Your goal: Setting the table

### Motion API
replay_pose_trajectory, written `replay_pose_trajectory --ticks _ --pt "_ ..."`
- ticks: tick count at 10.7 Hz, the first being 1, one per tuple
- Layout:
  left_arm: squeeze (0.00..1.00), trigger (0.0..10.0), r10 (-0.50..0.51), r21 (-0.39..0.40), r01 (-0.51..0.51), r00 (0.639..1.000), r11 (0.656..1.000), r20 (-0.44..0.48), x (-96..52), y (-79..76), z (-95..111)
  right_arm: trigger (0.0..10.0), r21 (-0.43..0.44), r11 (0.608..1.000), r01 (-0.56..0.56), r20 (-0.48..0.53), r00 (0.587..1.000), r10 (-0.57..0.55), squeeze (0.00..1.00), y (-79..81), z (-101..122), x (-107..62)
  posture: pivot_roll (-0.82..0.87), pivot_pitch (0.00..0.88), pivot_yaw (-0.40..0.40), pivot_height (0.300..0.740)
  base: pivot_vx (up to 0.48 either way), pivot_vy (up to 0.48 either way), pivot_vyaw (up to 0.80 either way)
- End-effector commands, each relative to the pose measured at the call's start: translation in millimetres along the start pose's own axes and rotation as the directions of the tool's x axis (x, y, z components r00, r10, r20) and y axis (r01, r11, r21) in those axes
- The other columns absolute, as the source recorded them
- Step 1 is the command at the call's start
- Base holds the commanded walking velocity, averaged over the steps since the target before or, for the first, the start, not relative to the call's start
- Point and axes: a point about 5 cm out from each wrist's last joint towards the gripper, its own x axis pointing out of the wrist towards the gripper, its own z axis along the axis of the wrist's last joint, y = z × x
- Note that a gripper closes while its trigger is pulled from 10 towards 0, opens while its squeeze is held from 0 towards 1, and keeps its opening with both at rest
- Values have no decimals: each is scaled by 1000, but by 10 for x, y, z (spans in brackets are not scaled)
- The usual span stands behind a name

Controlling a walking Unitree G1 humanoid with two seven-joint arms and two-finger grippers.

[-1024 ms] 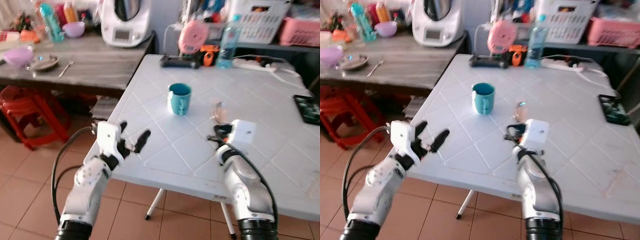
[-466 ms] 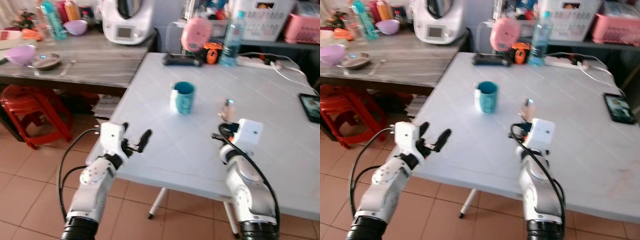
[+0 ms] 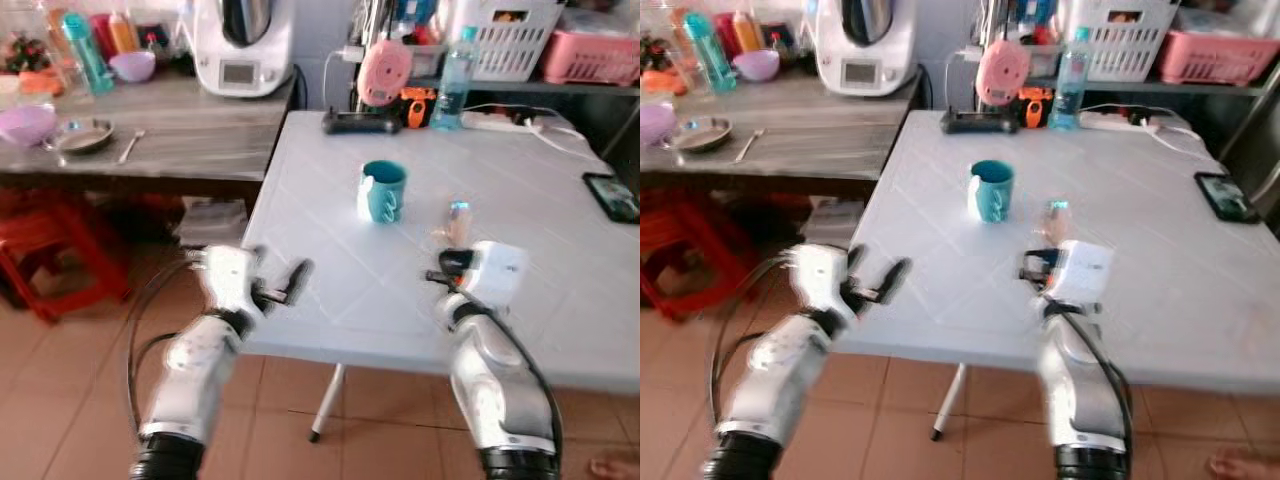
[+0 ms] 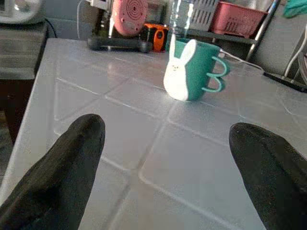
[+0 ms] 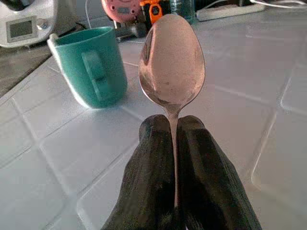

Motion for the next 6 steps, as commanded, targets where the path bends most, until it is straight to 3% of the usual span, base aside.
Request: replay_pose_trajectory --ticks 1,6 --pt "0 10000 26 25 -26 1000 999 3 -11 82 38 10000 7 999 -33 33 999 33 0 98 73 5 -10 0 26 740 0 442 0" --pt "0 10000 35 22 -36 999 999 15 24 80 59 10000 2 999 -42 43 998 42 0 117 84 10 -10 0 30 740 0 454 0"
